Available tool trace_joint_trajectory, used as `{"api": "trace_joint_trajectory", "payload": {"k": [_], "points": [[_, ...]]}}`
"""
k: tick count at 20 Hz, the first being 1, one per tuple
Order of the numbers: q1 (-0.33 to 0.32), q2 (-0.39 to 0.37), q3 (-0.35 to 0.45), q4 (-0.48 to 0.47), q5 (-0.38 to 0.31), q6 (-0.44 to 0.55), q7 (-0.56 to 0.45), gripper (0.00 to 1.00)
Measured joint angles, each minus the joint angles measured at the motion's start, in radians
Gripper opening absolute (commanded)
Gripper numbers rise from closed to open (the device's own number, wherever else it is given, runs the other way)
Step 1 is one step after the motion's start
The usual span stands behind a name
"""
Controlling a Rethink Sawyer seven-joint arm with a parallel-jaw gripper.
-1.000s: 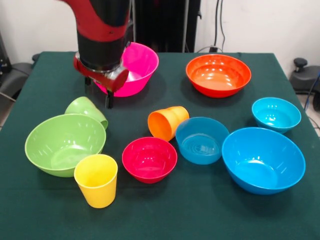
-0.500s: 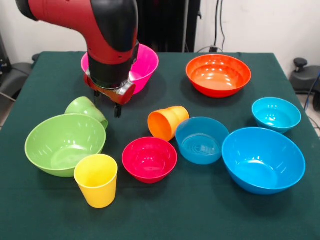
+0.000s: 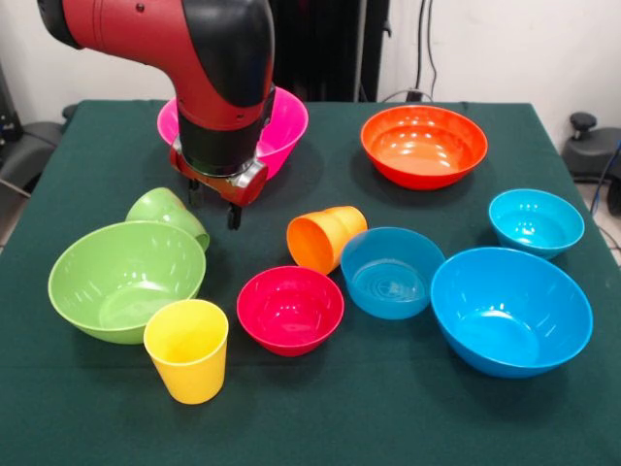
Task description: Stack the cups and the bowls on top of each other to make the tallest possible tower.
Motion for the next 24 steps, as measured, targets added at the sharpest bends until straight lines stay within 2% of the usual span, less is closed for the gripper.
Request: {"api": "trace_joint_trajectory", "payload": {"k": [18,24], "points": [[0.002,-0.015,0.0,0.011,0.004,-0.002,0.0,1.0],[0.001,-0.04,-0.003,0.044,0.016,-0.041,0.0,1.0]]}}
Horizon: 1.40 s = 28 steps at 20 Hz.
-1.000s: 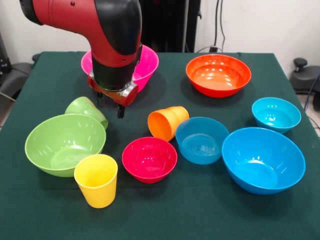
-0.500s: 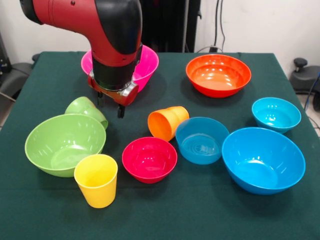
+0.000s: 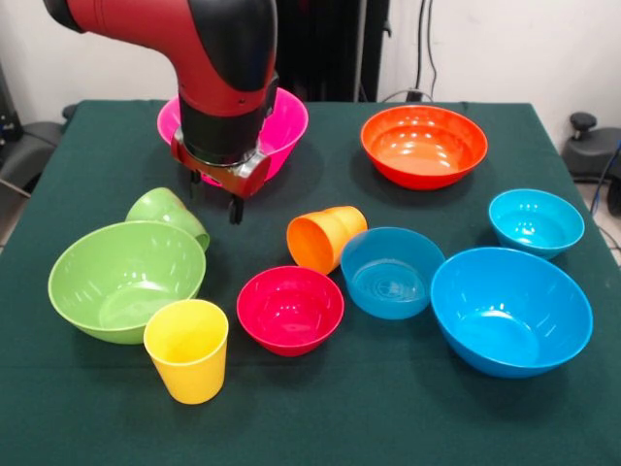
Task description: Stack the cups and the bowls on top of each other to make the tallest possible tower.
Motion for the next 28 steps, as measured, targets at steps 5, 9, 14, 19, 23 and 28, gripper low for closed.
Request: {"api": "trace_joint_trajectory", "payload": {"k": [5,9,14,19,23,28], "points": [[-0.009,-0.018,-0.002,0.018,0.001,-0.032,0.0,1.0],[-0.022,-0.037,-0.002,0.034,0.001,-0.039,0.0,1.0],[-0.054,-0.068,-0.002,0.06,-0.001,-0.039,0.0,1.0],[-0.074,-0.084,-0.004,0.071,-0.001,-0.039,0.0,1.0],[-0.071,-0.084,-0.004,0.07,-0.001,-0.039,0.0,1.0],[-0.05,-0.075,-0.004,0.063,0.004,-0.039,0.0,1.0]]}}
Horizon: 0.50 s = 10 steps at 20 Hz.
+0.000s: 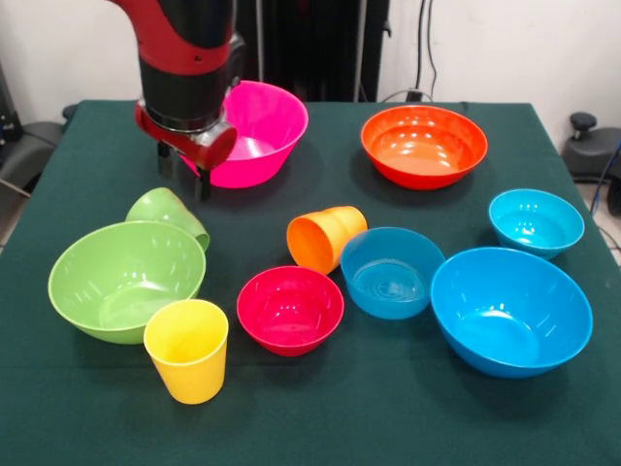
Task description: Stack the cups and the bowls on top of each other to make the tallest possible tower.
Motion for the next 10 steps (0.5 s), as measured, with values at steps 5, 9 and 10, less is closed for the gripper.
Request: {"api": "trace_joint_trajectory", "payload": {"k": [5,9,10], "points": [[0.041,0.022,0.0,-0.024,0.016,0.0,0.0,1.0],[0.076,0.044,0.0,-0.053,0.036,0.0,0.0,1.0],[0.082,0.048,0.0,-0.06,0.042,0.0,0.0,1.0]]}}
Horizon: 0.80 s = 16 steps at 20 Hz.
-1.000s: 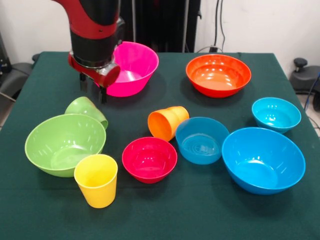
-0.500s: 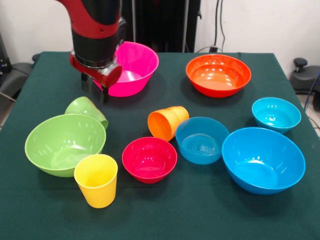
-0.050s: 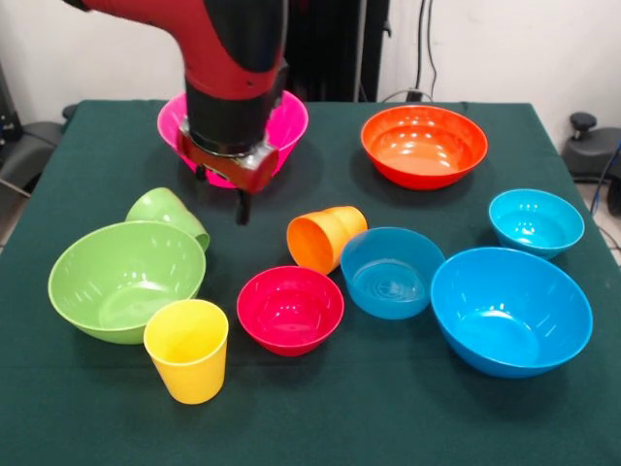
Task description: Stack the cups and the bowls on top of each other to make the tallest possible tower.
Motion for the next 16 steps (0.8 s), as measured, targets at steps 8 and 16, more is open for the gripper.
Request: {"api": "trace_joint_trajectory", "payload": {"k": [8,16], "points": [[0.064,0.034,0.0,-0.059,0.062,0.018,0.0,1.0],[0.108,0.058,-0.002,-0.103,0.121,0.035,0.0,1.0]]}}
